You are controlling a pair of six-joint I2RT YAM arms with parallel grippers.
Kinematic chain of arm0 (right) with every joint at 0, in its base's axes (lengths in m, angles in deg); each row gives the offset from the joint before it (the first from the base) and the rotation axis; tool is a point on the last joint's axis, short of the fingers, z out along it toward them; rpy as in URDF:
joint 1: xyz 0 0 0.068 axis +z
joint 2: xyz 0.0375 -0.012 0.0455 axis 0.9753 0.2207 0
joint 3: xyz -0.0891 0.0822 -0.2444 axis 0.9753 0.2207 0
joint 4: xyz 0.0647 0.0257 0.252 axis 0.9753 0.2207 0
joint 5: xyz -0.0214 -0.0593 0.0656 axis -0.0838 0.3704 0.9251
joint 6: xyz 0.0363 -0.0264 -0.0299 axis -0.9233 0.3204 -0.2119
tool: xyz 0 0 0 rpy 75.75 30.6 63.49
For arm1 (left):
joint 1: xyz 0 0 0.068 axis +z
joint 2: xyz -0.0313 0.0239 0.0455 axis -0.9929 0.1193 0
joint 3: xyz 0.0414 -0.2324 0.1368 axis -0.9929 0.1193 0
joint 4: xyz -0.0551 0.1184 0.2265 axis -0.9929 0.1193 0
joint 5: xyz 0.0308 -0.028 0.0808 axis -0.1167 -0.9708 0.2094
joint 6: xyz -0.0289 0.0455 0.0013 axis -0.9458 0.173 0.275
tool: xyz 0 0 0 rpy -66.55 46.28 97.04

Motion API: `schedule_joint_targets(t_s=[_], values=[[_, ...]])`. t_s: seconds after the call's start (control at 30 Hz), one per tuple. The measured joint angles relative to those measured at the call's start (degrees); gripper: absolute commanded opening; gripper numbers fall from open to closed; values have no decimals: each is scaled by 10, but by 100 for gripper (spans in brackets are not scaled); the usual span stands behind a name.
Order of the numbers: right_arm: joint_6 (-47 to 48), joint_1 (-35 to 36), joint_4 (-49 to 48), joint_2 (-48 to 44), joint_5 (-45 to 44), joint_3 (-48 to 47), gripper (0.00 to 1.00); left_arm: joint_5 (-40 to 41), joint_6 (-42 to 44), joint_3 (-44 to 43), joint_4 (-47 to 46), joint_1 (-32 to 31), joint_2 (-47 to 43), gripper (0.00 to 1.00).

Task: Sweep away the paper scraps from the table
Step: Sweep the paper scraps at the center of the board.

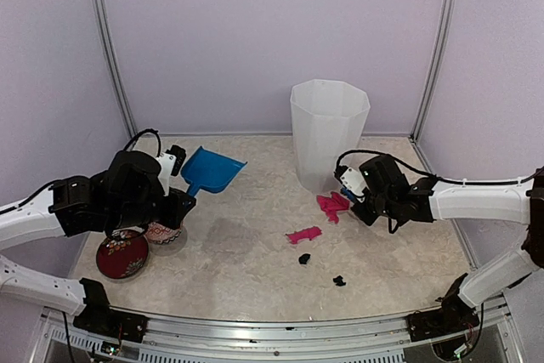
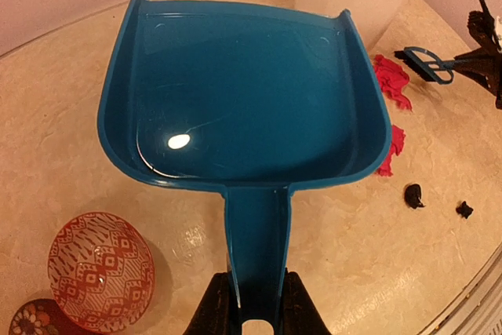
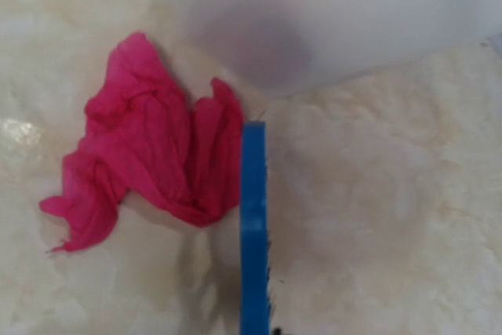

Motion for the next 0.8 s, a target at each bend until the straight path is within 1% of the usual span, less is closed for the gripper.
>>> schedule_joint_targets(t_s=[0.1,0.2,0.27,0.43,0.63,0.8], values=[[16,-8,-16,33,27,-2,0,21,-23,0,17,-47,22,0],[28,-9,-17,59,58,-15,0,33,-40,0,26,-74,37,0],[35,-8,-16,73,83,-32,0,38,-47,0,31,-84,46,0],[36,9,-6,73,121,-50,0,51,-54,0,32,-89,55,0],[8,60,49,42,149,-73,0,59,-52,0,20,-89,55,0],[-56,89,139,-21,125,-114,0,59,-45,6,4,-89,50,0]])
